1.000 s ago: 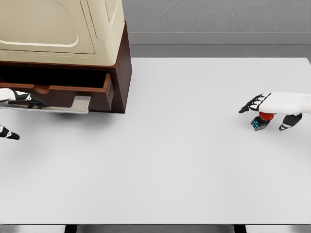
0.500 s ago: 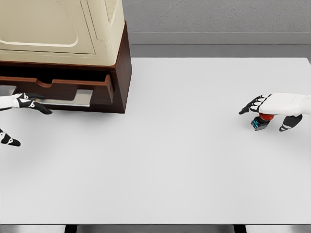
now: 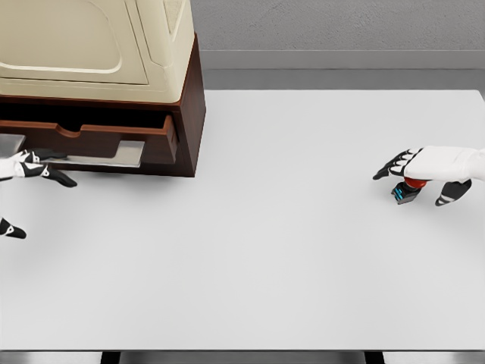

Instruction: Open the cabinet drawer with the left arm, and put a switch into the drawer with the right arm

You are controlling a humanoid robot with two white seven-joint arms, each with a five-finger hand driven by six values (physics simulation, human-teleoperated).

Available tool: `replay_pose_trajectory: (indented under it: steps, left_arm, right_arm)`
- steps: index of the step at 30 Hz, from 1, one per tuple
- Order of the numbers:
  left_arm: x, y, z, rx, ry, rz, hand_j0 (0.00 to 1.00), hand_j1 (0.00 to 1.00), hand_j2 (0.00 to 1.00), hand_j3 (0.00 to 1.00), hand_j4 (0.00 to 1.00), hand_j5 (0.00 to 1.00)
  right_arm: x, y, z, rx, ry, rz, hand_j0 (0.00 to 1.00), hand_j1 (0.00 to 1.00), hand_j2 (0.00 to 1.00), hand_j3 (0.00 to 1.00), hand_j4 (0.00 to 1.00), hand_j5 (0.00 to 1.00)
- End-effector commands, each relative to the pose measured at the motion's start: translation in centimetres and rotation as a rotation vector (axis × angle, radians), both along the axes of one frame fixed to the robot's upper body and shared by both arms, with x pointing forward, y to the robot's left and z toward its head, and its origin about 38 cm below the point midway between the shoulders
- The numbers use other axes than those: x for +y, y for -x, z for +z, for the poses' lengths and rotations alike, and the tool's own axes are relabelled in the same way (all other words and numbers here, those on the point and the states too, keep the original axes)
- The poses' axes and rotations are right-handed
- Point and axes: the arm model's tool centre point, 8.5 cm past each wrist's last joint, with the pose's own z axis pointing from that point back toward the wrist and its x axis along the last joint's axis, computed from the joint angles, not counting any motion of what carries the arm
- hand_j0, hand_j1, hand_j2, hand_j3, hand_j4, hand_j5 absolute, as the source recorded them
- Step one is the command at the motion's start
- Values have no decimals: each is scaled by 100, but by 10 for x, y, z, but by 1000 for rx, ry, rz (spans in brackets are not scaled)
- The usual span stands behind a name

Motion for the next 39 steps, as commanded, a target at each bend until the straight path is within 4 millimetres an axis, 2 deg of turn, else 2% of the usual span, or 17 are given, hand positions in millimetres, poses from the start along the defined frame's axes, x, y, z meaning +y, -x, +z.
replay_pose_trajectory:
  steps: [1,3,4,6,18,25,34,39]
  left_arm:
    - [4,3,0,-1,-22,-5,88,88,88,88,88,88]
    - [5,4,1,-5,-25,-7,88,88,88,88,88,88]
    - [6,5,2,-9,-25,-13,88,88,88,88,88,88]
    - [10,10,3,-9,-31,-22,88,88,88,88,88,88]
    - [16,31,-14,32,-21,-87,88,88,88,88,88,88]
    - [25,46,-15,47,-29,-110,88,88,88,88,88,88]
    - [31,54,-23,81,-54,-102,88,88,88,88,88,88]
    - [40,61,-20,94,-78,-78,88,88,88,88,88,88]
  right_arm:
    - [0,0,0,0,-5,-3,99,99,99,99,99,99]
    - [0,0,0,0,-5,-3,98,98,98,98,98,98]
    - [-1,0,1,-2,-2,-4,93,93,93,93,93,93]
    - [-1,0,1,-2,-2,-4,91,91,91,91,91,91]
    - [-1,0,1,-1,-3,-5,90,90,90,90,90,90]
    - [-2,0,-1,5,0,-7,89,89,89,89,89,89]
    - [-5,0,-2,8,1,-17,88,88,88,88,88,88]
    - [-5,0,-2,8,1,-16,88,88,88,88,88,88]
